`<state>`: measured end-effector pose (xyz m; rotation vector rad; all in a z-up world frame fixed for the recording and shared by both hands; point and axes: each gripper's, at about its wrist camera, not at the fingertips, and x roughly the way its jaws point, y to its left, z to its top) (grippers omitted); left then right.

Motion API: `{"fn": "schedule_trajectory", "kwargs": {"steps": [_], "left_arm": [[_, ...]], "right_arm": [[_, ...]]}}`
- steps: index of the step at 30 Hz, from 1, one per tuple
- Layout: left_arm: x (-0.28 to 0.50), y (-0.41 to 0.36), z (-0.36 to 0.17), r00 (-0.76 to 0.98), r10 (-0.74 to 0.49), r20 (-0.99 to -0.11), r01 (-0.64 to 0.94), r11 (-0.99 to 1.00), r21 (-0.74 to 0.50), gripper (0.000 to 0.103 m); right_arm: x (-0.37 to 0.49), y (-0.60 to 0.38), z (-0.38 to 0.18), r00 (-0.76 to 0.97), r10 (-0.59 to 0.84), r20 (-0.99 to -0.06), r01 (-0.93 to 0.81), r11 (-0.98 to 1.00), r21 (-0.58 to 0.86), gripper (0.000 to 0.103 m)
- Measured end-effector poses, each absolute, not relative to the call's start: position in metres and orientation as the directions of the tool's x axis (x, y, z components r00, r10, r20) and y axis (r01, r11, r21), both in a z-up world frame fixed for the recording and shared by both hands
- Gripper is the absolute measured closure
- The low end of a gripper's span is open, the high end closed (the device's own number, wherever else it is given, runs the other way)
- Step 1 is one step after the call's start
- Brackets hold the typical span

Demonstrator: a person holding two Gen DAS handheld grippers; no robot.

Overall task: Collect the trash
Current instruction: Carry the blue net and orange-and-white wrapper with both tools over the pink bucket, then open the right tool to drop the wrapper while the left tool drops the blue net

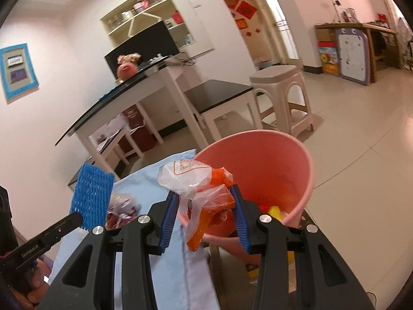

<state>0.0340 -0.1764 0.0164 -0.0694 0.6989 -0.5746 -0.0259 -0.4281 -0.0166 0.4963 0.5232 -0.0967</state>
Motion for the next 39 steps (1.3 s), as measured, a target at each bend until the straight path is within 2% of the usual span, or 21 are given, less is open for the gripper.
{"fn": "schedule_trajectory", "kwargs": {"steps": [9, 21, 29, 31, 33, 37, 38, 39], "left_arm": [[0.05, -0.243, 0.01, 0.554, -0.57, -0.607, 0.56, 0.794, -0.235, 0.096], [0.072, -0.292, -0.017, 0.502, -0.553, -0.665, 0.574, 0.788, -0.222, 0.096], [0.081, -0.296, -0.028, 0.468, -0.555, -0.688, 0.571, 0.784, -0.244, 0.095], [0.082, -0.295, -0.029, 0.451, -0.56, -0.695, 0.571, 0.779, -0.258, 0.095], [0.082, -0.295, -0.029, 0.44, -0.562, -0.701, 0.574, 0.776, -0.262, 0.095], [0.079, -0.294, -0.032, 0.427, -0.567, -0.705, 0.589, 0.766, -0.259, 0.094], [0.079, -0.294, -0.032, 0.421, -0.57, -0.706, 0.591, 0.763, -0.263, 0.093], [0.078, -0.295, -0.032, 0.418, -0.573, -0.705, 0.591, 0.761, -0.268, 0.086]], "right_arm": [[-0.014, -0.463, -0.033, 0.856, 0.008, -0.516, 0.265, 0.851, 0.453, 0.063], [0.0, -0.485, -0.058, 0.843, 0.022, -0.538, 0.285, 0.829, 0.48, 0.062], [0.008, -0.487, -0.062, 0.836, 0.01, -0.548, 0.302, 0.827, 0.475, 0.054], [0.009, -0.487, -0.063, 0.834, 0.007, -0.551, 0.307, 0.825, 0.475, 0.047], [0.009, -0.487, -0.064, 0.835, -0.001, -0.551, 0.313, 0.824, 0.473, 0.044], [0.006, -0.486, -0.063, 0.837, -0.002, -0.547, 0.312, 0.823, 0.475, 0.044], [0.006, -0.486, -0.062, 0.838, -0.003, -0.546, 0.312, 0.822, 0.476, 0.044], [0.005, -0.486, -0.062, 0.839, -0.002, -0.544, 0.312, 0.822, 0.477, 0.044]]}}
